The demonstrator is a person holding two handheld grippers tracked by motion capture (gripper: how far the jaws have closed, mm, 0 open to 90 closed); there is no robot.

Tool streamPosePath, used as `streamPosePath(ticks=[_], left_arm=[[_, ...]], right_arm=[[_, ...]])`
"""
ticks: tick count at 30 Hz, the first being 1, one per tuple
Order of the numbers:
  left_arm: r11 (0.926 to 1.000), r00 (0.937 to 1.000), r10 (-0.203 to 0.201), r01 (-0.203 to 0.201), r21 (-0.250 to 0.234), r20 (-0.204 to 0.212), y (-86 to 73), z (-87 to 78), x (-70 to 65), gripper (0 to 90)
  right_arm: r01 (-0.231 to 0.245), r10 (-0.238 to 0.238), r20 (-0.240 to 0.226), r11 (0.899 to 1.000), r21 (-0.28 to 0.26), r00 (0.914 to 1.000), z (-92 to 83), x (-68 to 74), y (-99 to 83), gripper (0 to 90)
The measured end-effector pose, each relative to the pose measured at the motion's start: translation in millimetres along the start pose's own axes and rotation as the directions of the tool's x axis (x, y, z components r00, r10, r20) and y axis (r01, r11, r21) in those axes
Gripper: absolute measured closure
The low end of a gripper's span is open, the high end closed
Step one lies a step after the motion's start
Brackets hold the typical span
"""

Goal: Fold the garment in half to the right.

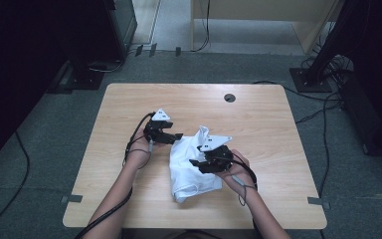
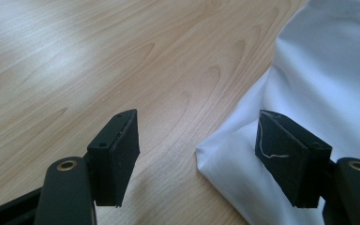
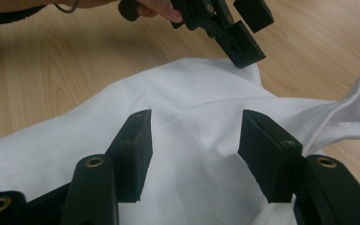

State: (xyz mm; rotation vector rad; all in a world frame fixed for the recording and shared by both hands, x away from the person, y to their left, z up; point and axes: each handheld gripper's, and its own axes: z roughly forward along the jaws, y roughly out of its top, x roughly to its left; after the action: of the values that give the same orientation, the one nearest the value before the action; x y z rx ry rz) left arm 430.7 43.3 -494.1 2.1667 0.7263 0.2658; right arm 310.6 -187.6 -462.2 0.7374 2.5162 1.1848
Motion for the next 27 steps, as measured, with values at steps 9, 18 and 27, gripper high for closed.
streamPosePath(ticks=[9,18,27], left_arm=[[0.9996,0.9996,0.029,-0.029,0.008,0.001,3.6,13.8,-7.5,29.7],[0.9999,0.9995,-0.009,0.009,0.004,-0.030,-6.8,15.6,4.5,28.8],[1.0000,0.9990,0.000,0.000,0.000,-0.045,-9.0,15.6,4.6,28.8]], right_arm=[[0.013,-0.013,-0.006,1.000,0.010,0.9999,29.6,-16.2,4.0,44.0],[-0.011,0.006,0.059,0.996,0.090,0.9982,42.0,-31.7,-20.0,43.7],[-0.070,0.066,0.040,0.994,0.082,0.9970,37.9,-33.1,-37.8,41.5]])
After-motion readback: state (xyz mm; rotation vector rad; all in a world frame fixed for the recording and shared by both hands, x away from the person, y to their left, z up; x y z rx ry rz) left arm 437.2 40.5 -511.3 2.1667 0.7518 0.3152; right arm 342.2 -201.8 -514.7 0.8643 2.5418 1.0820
